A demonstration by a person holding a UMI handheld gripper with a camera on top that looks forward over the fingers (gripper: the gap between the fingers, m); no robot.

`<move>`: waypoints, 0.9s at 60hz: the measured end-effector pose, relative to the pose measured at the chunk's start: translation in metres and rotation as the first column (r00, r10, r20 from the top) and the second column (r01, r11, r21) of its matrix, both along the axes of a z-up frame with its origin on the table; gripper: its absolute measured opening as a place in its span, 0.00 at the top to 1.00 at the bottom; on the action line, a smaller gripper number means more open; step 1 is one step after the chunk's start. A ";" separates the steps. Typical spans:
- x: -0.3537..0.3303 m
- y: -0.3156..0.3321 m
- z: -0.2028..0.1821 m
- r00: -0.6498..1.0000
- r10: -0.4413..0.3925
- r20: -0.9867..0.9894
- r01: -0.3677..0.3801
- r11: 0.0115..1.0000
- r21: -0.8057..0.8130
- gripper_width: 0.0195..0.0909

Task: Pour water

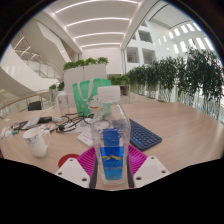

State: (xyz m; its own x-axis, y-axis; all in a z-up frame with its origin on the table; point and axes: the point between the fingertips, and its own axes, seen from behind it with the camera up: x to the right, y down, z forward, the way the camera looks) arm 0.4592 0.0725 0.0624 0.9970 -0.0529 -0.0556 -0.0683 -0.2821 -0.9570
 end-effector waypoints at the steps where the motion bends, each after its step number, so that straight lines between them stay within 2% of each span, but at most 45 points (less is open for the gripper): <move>1: -0.010 0.004 -0.008 1.000 -0.006 -0.001 0.006 1.000 -0.002 0.67; 8: -0.007 0.007 -0.003 1.000 -0.026 -0.009 0.025 0.998 -0.065 0.75; 12: -0.003 0.007 0.012 0.998 -0.036 0.054 0.041 0.995 -0.087 0.79; 18: -0.009 0.007 0.050 0.961 -0.027 0.276 0.054 0.994 -0.093 0.79; 23: -0.013 0.005 0.087 0.845 0.018 0.534 0.052 0.992 -0.116 0.79; 27: -0.030 0.016 0.098 0.660 0.092 0.746 0.035 0.988 -0.153 0.79; 30: -0.044 0.020 0.110 0.491 0.122 0.863 0.058 0.983 -0.172 0.79; 32: -0.053 0.018 0.134 0.374 0.148 0.915 0.065 0.981 -0.185 0.79; 33: -0.061 0.026 0.127 0.328 0.140 0.934 0.064 0.983 -0.170 0.79; 36: -0.082 0.035 0.127 0.105 0.203 0.973 0.054 0.976 -0.210 0.79; 38: -0.097 0.043 0.128 -0.035 0.236 0.971 0.044 0.971 -0.234 0.79; 39: -0.102 0.036 0.143 -0.102 0.260 0.960 0.043 0.966 -0.257 0.79; 40: -0.104 0.049 0.134 -0.138 0.257 0.956 0.036 0.966 -0.254 0.79; 49: -0.127 0.071 0.133 -0.544 0.345 0.765 0.118 0.934 -0.337 0.79; 54: -0.144 0.078 0.133 -0.674 0.353 0.649 0.135 0.923 -0.361 0.79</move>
